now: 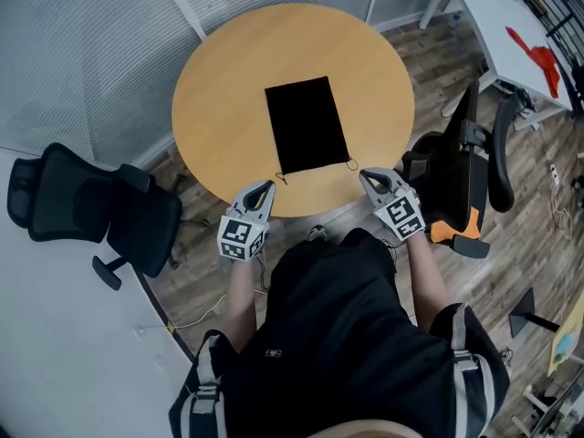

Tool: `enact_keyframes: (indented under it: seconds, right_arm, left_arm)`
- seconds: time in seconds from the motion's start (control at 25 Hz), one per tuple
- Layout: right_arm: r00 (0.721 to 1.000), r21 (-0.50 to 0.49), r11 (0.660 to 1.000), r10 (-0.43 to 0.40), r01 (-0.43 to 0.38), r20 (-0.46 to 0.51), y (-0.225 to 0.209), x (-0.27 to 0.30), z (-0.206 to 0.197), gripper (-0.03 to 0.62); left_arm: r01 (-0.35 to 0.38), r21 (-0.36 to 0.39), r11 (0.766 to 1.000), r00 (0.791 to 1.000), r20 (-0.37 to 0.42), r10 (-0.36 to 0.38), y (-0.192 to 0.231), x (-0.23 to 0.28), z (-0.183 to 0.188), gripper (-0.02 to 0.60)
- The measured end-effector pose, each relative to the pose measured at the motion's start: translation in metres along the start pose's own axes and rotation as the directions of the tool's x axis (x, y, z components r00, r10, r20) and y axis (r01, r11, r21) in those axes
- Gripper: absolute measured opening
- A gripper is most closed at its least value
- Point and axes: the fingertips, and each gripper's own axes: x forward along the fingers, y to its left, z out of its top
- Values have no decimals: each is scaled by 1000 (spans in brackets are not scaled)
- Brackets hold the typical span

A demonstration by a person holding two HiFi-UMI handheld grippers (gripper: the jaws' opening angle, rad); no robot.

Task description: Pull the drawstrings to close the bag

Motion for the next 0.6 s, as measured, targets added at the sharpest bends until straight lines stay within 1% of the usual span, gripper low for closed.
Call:
enact_keyframes:
  seconds: [0.12, 0.24, 0.4, 0.6]
  right_arm:
    - [1000, 18, 999, -26, 27, -4, -4, 0, -3, 58]
    - [999, 36, 999, -31, 32, -25, 1, -2, -12, 58]
    - [999, 51, 998, -31, 33, -44, 2, 1, -20, 58]
    - [999, 64, 998, -19, 22, -45, -1, 8, -22, 58]
  left_arm:
    - [37, 10, 999, 999, -19, -37, 0, 12, -7, 18]
    - [57, 10, 998, 997, -45, -56, -2, 16, -17, 18]
    - [56, -8, 998, 997, -58, -56, 1, 17, -24, 20]
    - [50, -6, 999, 997, -65, -50, 4, 18, -26, 20]
